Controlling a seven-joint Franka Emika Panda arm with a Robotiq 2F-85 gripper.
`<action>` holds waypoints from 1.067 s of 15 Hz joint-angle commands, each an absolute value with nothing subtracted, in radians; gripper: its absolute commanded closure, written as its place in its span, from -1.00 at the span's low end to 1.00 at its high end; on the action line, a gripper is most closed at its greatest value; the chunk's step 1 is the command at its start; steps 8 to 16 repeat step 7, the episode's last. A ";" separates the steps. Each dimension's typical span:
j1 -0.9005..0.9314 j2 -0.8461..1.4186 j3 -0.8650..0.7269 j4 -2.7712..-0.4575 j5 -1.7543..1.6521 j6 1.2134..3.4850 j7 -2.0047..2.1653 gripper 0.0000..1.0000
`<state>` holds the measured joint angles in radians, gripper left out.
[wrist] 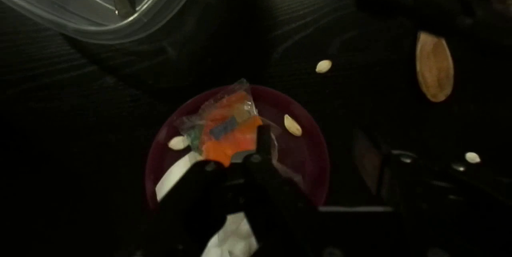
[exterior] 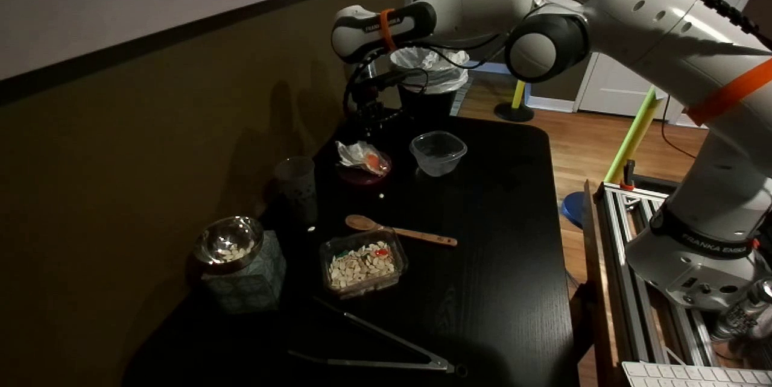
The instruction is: Pick up the clear plastic from the bowl and put it on the red lid.
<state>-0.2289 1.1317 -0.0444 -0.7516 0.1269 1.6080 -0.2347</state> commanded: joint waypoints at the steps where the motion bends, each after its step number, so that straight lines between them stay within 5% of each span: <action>1: -0.215 1.056 -0.049 -0.766 0.105 1.591 -0.278 -0.75; 3: -0.209 1.004 -0.050 -0.797 0.087 1.589 -0.340 -1.00; 16: -0.209 0.996 -0.045 -0.769 0.067 1.587 -0.423 -1.00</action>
